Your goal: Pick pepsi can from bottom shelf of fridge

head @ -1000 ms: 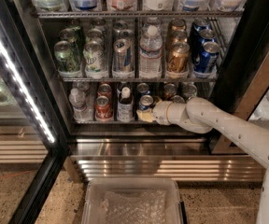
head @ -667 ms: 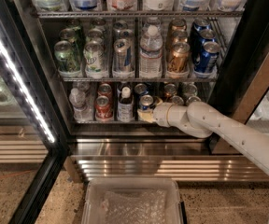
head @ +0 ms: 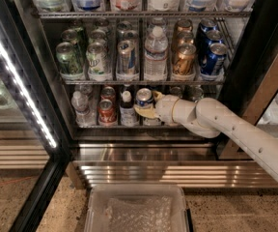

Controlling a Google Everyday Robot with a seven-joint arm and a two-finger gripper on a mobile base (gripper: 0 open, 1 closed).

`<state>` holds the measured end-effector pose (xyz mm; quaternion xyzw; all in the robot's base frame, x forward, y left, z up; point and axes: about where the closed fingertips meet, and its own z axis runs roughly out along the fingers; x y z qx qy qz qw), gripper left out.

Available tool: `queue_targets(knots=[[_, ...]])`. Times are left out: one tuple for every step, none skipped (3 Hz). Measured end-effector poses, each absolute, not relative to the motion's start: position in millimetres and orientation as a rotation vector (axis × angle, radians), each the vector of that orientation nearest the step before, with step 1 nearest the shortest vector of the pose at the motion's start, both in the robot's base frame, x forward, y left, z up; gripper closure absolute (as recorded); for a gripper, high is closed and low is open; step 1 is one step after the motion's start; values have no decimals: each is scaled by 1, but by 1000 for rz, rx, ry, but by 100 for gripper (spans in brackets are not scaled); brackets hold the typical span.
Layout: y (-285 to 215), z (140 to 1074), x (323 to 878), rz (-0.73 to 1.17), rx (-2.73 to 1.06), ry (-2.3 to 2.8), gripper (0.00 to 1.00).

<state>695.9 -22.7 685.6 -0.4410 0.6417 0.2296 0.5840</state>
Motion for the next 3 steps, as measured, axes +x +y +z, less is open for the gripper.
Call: queue_targets(knots=[[-12, 728, 688, 538, -1053, 1398, 100], [-12, 726, 686, 539, -1054, 1394, 100], [-52, 732, 660, 574, -945, 1505, 100]])
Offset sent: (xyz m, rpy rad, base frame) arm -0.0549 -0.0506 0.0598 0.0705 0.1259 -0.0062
